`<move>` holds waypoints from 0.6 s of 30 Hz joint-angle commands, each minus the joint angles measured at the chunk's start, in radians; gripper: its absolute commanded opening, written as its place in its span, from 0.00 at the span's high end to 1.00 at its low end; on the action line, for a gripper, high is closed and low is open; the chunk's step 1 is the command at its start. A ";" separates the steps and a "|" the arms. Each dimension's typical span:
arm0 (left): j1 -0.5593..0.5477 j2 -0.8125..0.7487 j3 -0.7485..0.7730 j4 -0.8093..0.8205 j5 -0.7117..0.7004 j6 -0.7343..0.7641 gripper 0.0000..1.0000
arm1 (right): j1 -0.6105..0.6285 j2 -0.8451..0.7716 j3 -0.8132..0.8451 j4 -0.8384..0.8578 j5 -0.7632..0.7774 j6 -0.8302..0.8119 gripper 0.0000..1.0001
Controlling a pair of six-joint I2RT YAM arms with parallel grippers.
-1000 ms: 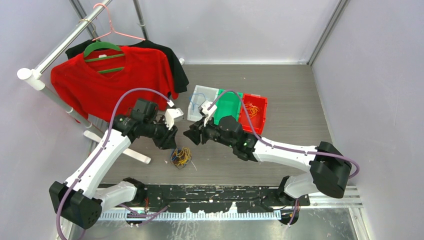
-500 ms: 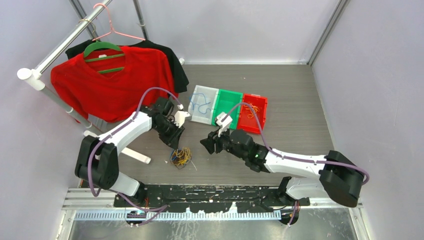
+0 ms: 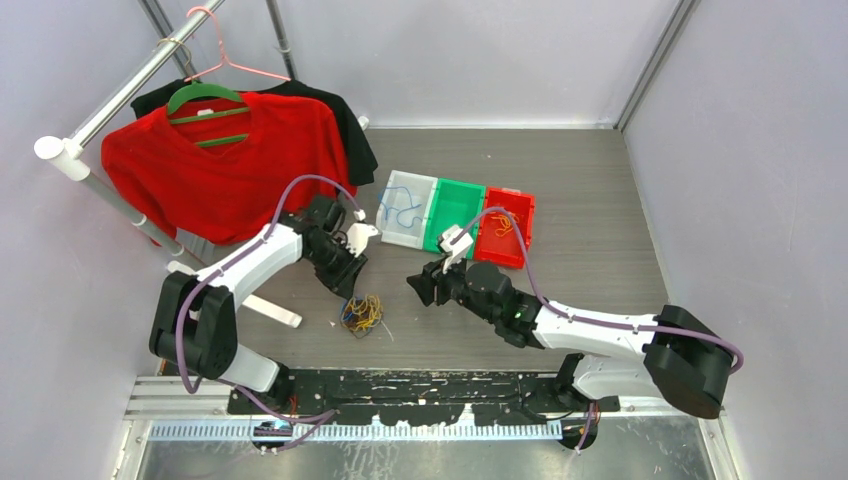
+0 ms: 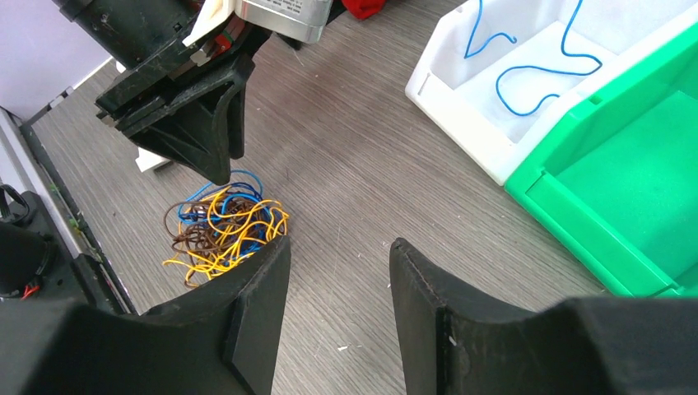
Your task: Untangle the cables
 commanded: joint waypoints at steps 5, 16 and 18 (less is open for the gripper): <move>0.007 -0.001 -0.002 0.015 -0.018 0.107 0.64 | 0.000 0.007 0.014 0.067 0.034 0.018 0.46; 0.006 0.028 -0.075 0.064 0.074 0.147 0.68 | -0.001 -0.029 0.010 0.050 0.095 0.011 0.50; 0.007 0.042 -0.058 0.072 0.051 0.139 0.76 | -0.002 -0.041 0.003 0.057 0.130 0.011 0.53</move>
